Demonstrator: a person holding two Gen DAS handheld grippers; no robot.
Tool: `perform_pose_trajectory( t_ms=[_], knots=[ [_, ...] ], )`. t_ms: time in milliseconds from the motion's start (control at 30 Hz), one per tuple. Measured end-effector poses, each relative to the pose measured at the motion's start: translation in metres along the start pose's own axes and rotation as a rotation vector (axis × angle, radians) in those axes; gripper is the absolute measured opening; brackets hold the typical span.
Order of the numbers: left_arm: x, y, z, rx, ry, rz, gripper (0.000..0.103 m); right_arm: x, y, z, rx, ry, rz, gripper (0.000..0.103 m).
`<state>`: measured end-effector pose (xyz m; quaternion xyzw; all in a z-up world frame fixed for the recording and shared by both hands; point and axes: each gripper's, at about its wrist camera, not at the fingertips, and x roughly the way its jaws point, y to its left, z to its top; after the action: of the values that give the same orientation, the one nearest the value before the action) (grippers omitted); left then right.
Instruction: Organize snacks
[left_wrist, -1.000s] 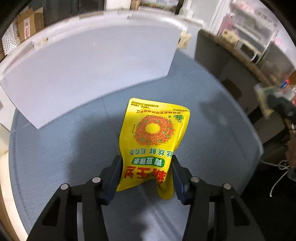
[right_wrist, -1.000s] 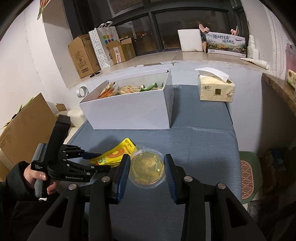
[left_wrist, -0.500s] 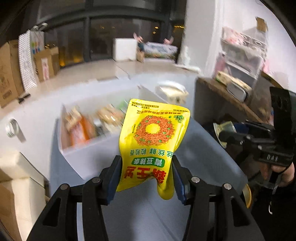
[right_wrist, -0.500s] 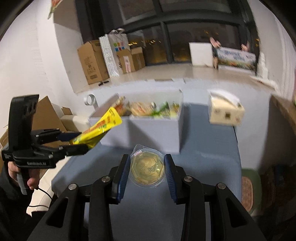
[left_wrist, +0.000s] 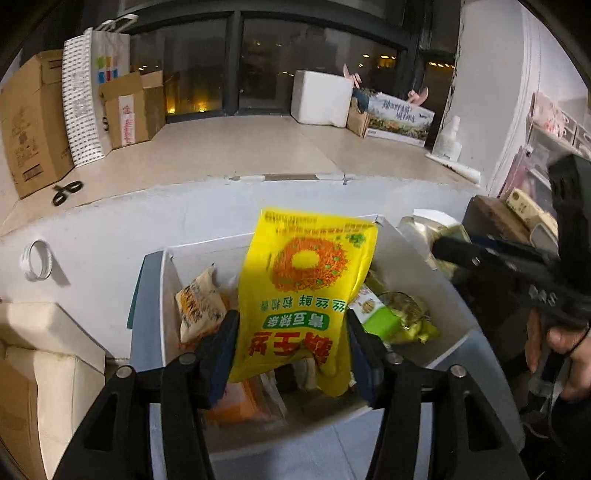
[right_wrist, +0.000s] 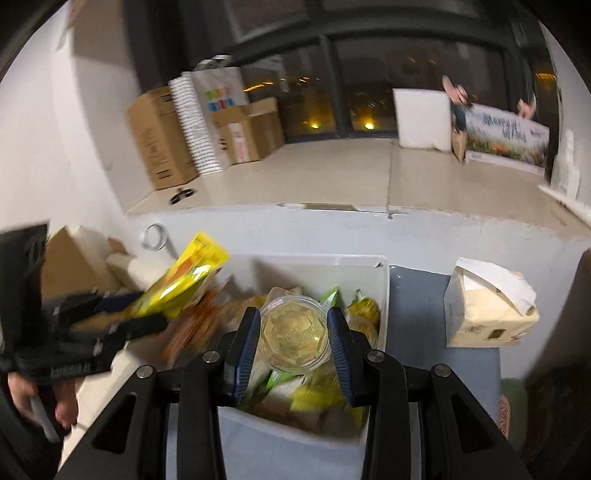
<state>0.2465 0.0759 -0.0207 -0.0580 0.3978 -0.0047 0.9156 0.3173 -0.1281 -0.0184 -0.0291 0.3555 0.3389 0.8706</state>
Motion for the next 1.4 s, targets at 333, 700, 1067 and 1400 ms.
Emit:
perform_pose_trajectory(
  t_ms=[333,700,1067,1400],
  knots=[
    [-0.014,0.003,-0.004,-0.023,-0.03,-0.027,0.103,0.029,-0.023,0.016,0.108,0.018,0.0,0.098],
    [-0.103,-0.015,-0.028,-0.002,-0.262,0.013,0.103,-0.041,0.03,-0.002,-0.122,-0.167,-0.154,0.103],
    [-0.175,-0.037,-0.061,0.024,-0.304,0.03,0.103,-0.128,0.097,-0.044,-0.218,-0.23,-0.029,0.103],
    [-0.216,-0.05,-0.11,-0.024,-0.319,0.027,0.103,-0.187,0.124,-0.092,-0.143,-0.23,-0.004,0.103]
  ],
)
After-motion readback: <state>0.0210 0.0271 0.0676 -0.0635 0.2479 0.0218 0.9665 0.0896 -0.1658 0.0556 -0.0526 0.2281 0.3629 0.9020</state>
